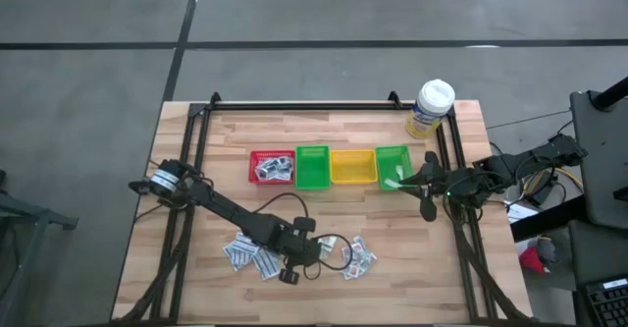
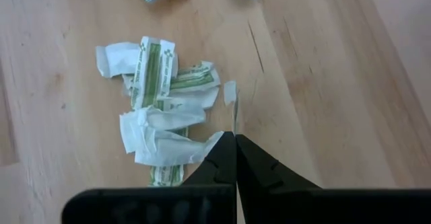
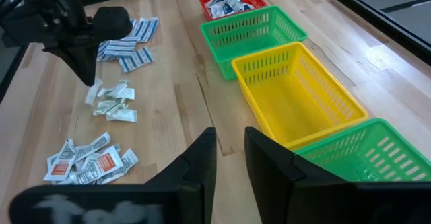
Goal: Pick & Place First Aid Supplies
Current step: Put the green bandage into the right green basket
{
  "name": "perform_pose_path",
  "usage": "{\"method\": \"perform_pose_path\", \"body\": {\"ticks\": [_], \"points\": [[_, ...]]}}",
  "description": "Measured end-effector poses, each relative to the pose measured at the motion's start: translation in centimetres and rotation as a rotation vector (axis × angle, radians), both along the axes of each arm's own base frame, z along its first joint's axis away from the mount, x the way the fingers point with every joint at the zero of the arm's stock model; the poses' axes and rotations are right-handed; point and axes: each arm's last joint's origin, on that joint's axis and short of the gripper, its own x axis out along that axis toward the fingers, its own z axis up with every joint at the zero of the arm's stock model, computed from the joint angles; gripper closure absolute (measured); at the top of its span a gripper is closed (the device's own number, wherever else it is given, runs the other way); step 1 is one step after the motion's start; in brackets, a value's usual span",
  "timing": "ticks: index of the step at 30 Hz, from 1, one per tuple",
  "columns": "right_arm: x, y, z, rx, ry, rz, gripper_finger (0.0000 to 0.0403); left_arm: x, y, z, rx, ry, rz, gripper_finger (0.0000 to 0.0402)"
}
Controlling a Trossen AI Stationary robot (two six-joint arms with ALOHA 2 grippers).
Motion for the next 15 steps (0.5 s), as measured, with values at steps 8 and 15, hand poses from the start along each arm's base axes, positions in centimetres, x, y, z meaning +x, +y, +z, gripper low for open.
{"method": "perform_pose_path", "body": {"ticks": [8, 15], "points": [[0.0, 0.0, 0.0, 0.0, 0.0, 0.0, 0.0322, -0.12, 0.07, -0.14, 0.003, 0.007, 0.001, 0.0401], [0.0, 0.0, 0.0, 0.0, 0.0, 0.0, 0.0314, 0.2, -0.09, 0.4, -0.007, -0.013, -0.01, 0.0401]]}}
